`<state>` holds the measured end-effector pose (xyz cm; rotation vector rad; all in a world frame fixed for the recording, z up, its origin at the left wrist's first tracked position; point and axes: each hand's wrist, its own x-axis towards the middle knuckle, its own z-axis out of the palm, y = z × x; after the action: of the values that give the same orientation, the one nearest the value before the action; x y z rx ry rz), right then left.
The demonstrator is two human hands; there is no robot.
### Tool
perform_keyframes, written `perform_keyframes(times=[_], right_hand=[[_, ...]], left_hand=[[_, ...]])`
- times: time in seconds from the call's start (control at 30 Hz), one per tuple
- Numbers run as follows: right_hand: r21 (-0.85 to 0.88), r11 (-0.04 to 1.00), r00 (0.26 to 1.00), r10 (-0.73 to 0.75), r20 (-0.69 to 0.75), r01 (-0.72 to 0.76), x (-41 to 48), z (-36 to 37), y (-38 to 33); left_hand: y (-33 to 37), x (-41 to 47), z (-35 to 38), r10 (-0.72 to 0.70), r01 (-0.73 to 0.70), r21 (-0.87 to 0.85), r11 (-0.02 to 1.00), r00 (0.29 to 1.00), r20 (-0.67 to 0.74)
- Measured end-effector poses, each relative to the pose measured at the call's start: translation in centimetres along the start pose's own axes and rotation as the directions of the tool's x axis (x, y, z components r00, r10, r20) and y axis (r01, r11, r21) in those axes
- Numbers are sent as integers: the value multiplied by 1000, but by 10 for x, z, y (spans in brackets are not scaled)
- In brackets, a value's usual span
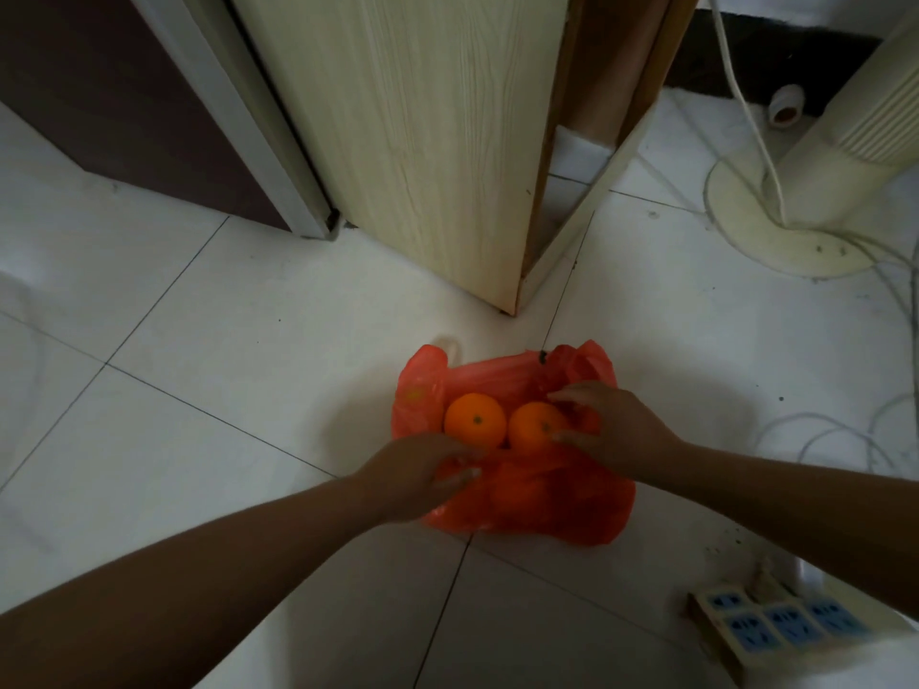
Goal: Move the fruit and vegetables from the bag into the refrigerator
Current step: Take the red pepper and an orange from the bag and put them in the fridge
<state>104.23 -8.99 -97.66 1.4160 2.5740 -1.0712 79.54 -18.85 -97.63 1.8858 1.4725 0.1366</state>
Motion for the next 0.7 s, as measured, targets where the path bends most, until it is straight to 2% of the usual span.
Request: perform_keyframes(times=[0.1,0.23,0.4,0.5,0.6,0.7], right_hand=[[4,1000,1000,6,-13,-6,14,-3,-8],[-20,1000,1000,13,8,-12,27,-2,-17],[-42,999,998,29,58,-27,28,1,-16],[-45,999,998,15,61,-13,25,0,-12],[-28,1000,999,-12,-34,11,25,-11,-10],[-12,998,991,53,-120,-55,30,-22,1]], left_hand=[[6,8,-6,-29,27,-36,999,999,-46],[7,25,-16,-65,47,-91,995,977,-205],[2,43,-20,-81,71,-44,996,951,-297],[-3,50,-16,-109,104,-32,994,957,-268],[-9,55,-11,-107,109,1,994,975,-193],[-13,57,-12,-119,122,11,992,982,-148]])
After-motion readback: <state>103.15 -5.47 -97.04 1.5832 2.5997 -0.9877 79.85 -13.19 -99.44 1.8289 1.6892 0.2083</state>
